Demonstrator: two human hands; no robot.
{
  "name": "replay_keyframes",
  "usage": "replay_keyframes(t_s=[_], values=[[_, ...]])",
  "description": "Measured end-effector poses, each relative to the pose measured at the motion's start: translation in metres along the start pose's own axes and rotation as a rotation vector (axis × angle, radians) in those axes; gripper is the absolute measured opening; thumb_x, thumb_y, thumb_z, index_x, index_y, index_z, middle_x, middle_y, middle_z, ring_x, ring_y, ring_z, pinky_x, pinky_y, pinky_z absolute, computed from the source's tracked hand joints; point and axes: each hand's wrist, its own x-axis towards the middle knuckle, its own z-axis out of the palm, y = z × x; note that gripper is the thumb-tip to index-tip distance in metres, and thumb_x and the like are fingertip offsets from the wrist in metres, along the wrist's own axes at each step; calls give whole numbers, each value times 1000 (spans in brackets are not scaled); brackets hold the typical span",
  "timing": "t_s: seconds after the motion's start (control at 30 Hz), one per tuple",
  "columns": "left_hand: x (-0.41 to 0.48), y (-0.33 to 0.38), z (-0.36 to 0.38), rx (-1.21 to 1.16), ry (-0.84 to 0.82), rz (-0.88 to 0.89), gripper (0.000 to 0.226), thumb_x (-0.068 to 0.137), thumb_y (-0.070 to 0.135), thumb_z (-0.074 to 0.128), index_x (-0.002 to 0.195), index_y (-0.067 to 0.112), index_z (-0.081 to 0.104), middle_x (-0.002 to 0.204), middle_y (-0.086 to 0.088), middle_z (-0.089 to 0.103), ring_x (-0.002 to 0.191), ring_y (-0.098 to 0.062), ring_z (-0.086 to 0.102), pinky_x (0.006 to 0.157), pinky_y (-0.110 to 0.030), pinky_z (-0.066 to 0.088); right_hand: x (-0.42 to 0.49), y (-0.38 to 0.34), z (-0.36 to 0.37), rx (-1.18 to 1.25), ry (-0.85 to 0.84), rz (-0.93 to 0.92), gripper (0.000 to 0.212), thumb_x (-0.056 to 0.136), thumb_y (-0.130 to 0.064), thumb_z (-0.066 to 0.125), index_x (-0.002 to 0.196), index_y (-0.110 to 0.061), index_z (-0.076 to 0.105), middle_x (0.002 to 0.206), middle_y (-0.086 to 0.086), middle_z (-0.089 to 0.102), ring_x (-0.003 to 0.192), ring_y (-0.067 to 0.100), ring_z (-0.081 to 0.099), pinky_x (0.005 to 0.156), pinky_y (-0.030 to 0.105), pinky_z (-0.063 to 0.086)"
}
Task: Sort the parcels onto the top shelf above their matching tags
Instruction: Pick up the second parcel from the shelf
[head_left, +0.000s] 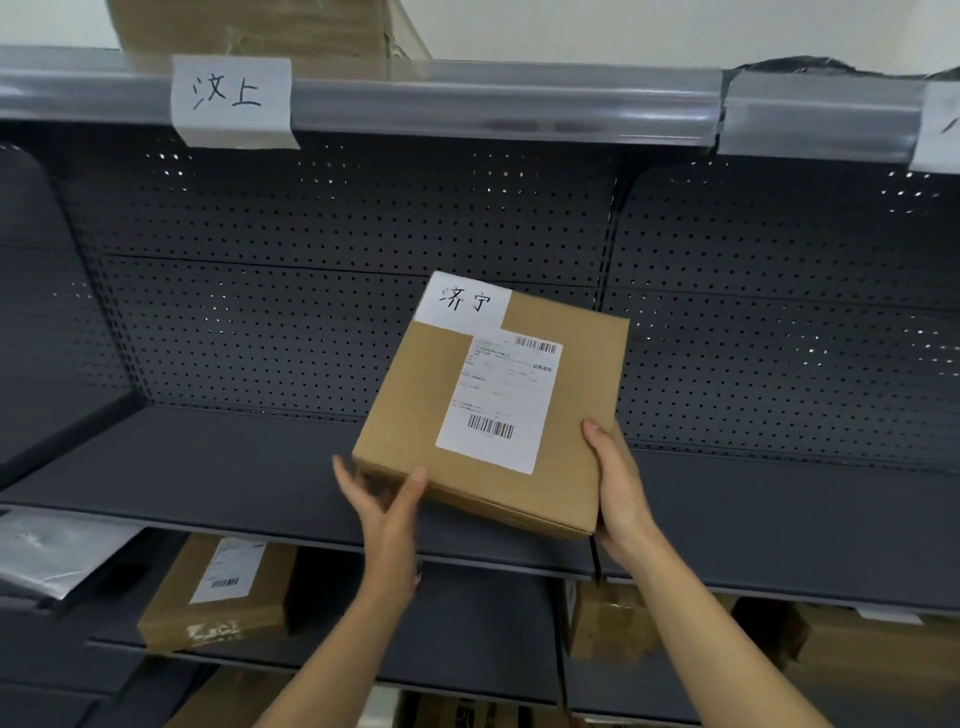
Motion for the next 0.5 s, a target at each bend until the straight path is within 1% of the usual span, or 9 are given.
replay_keyframes(t_s=[0.03, 0.1, 0.17, 0.23, 0.33, 0.37, 0.43, 0.47, 0.5], values=[[5, 9, -8, 49, 13, 42, 106, 69, 42, 79, 153, 42, 14, 158, 5, 28, 138, -21, 41, 115, -50, 31, 0, -1, 1, -20, -8, -16, 81, 85, -58, 64, 157, -31, 38, 147, -4, 61, 130, 18, 62, 112, 50, 46], [13, 27, -26, 184, -37, 140, 87, 76, 49, 70, 151, 22, 34, 149, -4, 48, 133, -24, 49, 111, -44, 38, -1, -4, 5, -47, -52, -53, 90, 79, -62, 67, 158, -35, 35, 151, -6, 58, 134, 17, 59, 115, 49, 43], [15, 43, -39, 350, -115, 238, 60, 89, 39, 57, 141, 10, 49, 135, -9, 61, 125, -26, 56, 103, -37, 46, -4, -5, 12, -55, -96, -80, 93, 77, -64, 68, 158, -36, 34, 153, -7, 56, 136, 16, 56, 117, 49, 41], [15, 54, -52, 415, -139, 294, 50, 93, 31, 51, 137, 9, 54, 129, -11, 65, 120, -30, 59, 101, -44, 48, -9, -9, 23, -57, -144, -99, 96, 75, -65, 67, 159, -37, 31, 154, -8, 54, 137, 15, 56, 117, 49, 41], [12, 69, -65, 402, -122, 348, 52, 92, 26, 52, 142, 10, 49, 136, -8, 62, 125, -27, 57, 106, -51, 42, -14, -13, 41, -60, -199, -162, 92, 80, -60, 65, 161, -36, 27, 156, -9, 52, 137, 10, 54, 118, 44, 40], [9, 74, -68, 406, -119, 366, 56, 91, 27, 53, 144, 11, 46, 139, -7, 59, 129, -26, 54, 108, -51, 40, -16, -13, 46, -75, -209, -186, 86, 87, -54, 63, 162, -35, 26, 156, -11, 52, 136, 6, 54, 117, 38, 41], [5, 82, -73, 432, -111, 418, 62, 89, 32, 53, 146, 12, 43, 143, -6, 56, 131, -25, 52, 109, -50, 40, -20, -14, 54, -99, -218, -234, 70, 101, -40, 57, 162, -34, 24, 153, -15, 52, 125, -12, 56, 105, 16, 47], [2, 84, -75, 444, -108, 450, 64, 87, 33, 53, 147, 11, 42, 143, -6, 55, 132, -25, 51, 108, -49, 40, -22, -15, 56, -102, -215, -252, 66, 103, -36, 54, 162, -33, 25, 151, -16, 52, 119, -19, 56, 98, 9, 48], [1, 86, -78, 458, -104, 488, 65, 87, 34, 52, 147, 10, 41, 144, -5, 54, 132, -24, 50, 108, -48, 41, -27, -16, 57, -110, -210, -280, 68, 102, -38, 55, 162, -31, 25, 151, -17, 52, 119, -21, 56, 98, 6, 47]])
